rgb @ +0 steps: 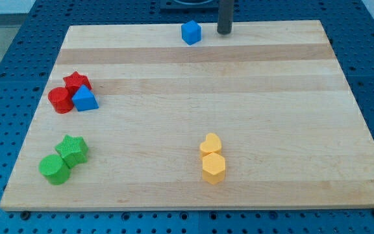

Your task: Push the blue cube down a bit

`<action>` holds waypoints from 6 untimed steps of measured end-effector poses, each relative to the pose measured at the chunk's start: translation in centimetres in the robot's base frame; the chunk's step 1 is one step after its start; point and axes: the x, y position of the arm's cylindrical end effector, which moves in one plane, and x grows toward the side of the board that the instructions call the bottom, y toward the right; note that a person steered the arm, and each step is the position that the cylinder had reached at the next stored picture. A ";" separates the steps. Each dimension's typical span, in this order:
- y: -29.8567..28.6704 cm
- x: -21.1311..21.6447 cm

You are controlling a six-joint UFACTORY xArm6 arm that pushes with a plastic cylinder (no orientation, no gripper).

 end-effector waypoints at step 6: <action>-8.0 5.1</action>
